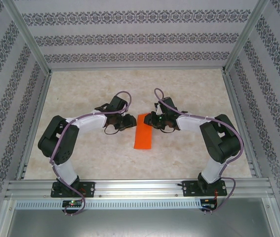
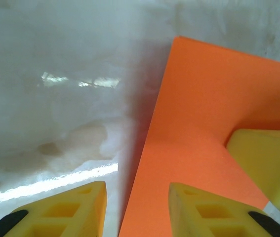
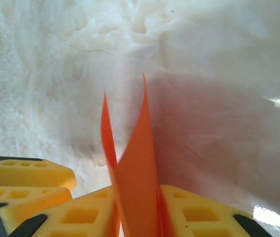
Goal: Fold a paper plane with a square sheet of paper (pick it up from the middle)
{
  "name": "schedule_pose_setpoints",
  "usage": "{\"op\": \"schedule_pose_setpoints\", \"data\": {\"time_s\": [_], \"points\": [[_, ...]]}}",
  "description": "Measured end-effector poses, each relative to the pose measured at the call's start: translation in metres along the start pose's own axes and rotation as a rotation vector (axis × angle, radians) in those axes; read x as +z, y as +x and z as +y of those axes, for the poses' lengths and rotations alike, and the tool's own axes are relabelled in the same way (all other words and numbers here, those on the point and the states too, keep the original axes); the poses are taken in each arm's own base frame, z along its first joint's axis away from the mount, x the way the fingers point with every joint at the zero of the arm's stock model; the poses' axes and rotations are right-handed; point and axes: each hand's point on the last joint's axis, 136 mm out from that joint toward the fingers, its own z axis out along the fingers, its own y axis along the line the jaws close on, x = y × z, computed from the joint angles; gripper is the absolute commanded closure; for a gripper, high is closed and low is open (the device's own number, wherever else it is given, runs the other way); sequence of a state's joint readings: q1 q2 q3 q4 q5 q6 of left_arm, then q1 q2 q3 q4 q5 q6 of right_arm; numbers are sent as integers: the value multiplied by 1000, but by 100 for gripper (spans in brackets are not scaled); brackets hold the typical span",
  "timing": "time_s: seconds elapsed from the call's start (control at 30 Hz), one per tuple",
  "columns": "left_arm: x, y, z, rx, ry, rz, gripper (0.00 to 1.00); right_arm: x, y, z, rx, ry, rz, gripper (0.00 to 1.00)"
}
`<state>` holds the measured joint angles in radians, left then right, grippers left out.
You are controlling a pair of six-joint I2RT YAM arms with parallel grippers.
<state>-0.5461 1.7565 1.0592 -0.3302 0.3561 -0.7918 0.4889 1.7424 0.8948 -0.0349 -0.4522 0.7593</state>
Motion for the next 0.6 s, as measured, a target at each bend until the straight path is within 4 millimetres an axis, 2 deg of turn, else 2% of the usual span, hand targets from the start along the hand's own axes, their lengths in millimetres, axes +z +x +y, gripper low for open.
{"op": "schedule_pose_setpoints", "data": {"time_s": [0.2, 0.23, 0.3, 0.37, 0.6], "points": [[-18, -15, -3, -5, 11, -64, 62, 2, -3, 9, 10, -49, -3, 83], [-20, -16, -3, -7, 10, -71, 62, 1, -4, 12, 12, -61, -7, 88], [-22, -16, -1, -9, 8, -78, 62, 1, -6, 16, 24, -77, -14, 92], [-24, -17, 1, -14, 4, -83, 62, 1, -9, 19, 38, -92, -21, 86], [-35, -25, 6, -26, -12, -124, 61, -3, -17, 40, 71, -174, -54, 86]]}}
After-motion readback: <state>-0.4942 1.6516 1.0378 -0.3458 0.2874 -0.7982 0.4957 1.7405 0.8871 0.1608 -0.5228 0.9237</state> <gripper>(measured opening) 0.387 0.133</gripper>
